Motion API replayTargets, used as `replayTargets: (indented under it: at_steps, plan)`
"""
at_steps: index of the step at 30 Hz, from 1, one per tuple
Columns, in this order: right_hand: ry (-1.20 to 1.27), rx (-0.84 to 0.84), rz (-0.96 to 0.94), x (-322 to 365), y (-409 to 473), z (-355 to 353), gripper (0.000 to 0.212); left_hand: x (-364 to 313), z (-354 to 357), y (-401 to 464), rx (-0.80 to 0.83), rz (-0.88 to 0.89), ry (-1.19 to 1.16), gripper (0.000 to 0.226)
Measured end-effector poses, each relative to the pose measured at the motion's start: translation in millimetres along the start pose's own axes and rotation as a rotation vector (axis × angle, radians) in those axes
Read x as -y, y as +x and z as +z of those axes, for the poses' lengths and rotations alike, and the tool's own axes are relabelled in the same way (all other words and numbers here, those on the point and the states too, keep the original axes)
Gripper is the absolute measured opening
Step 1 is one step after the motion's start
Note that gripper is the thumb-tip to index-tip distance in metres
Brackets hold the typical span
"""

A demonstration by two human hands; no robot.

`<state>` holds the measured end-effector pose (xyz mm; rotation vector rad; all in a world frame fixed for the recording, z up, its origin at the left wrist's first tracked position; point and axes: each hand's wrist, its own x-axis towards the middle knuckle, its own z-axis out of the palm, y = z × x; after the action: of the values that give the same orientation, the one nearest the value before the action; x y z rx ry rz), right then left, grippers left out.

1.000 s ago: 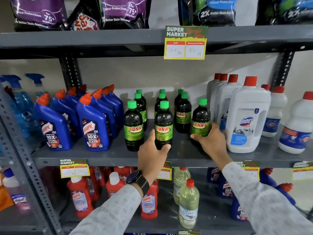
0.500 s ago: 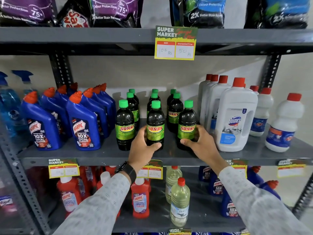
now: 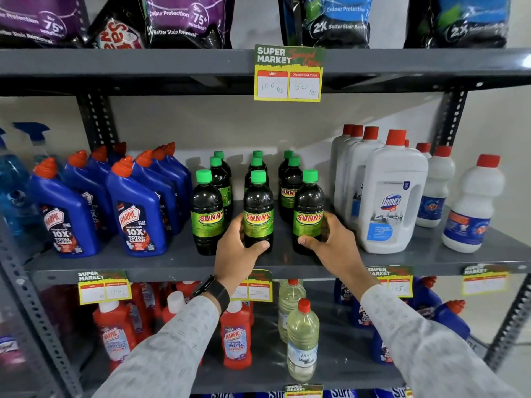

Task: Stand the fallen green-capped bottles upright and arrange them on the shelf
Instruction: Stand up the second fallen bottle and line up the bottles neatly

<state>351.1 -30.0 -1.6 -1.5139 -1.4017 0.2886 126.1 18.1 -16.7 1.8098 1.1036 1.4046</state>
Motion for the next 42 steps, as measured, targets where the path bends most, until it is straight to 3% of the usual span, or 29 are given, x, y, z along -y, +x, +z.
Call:
replayTargets:
  at_steps: [19, 24, 26, 28, 30, 31, 33, 36, 39, 42]
  plan:
    - [-0.039, 0.012, 0.014, 15, -8, 10, 0.089, -7, 0, -4, -0.04, 0.018, 0.067, 0.082]
    - [-0.039, 0.003, 0.036, 16, -14, 10, 0.102, -7, -11, -14, -0.001, 0.019, 0.102, 0.079]
    - [-0.099, -0.17, -0.011, 20, -21, 11, 0.087, -6, -26, -28, -0.096, 0.059, 0.106, 0.06]
    - [-0.106, -0.372, -0.146, 28, -33, 14, 0.054, -7, -46, -39, -0.301, 0.162, 0.159, 0.029]
    - [-0.11, -0.371, -0.23, 44, -40, 21, 0.032, -7, -67, -39, -0.469, 0.218, 0.192, 0.018]
    - [-0.138, -0.309, -0.237, 51, -42, 28, 0.03, -3, -75, -35, -0.51, 0.196, 0.201, 0.025]
    - [-0.21, -0.149, -0.21, 63, -42, 45, 0.047, 3, -88, -23, -0.458, 0.063, 0.188, 0.055]
    - [-0.262, -0.006, -0.146, 79, -41, 66, 0.085, 8, -95, -5, -0.19, -0.094, 0.076, 0.092]
    - [-0.215, 0.014, -0.059, 85, -38, 78, 0.101, 15, -98, 10, -0.084, -0.111, 0.1, 0.093]
    - [-0.151, 0.021, -0.013, 82, -33, 84, 0.089, 22, -105, 16, -0.032, -0.099, 0.103, 0.083]
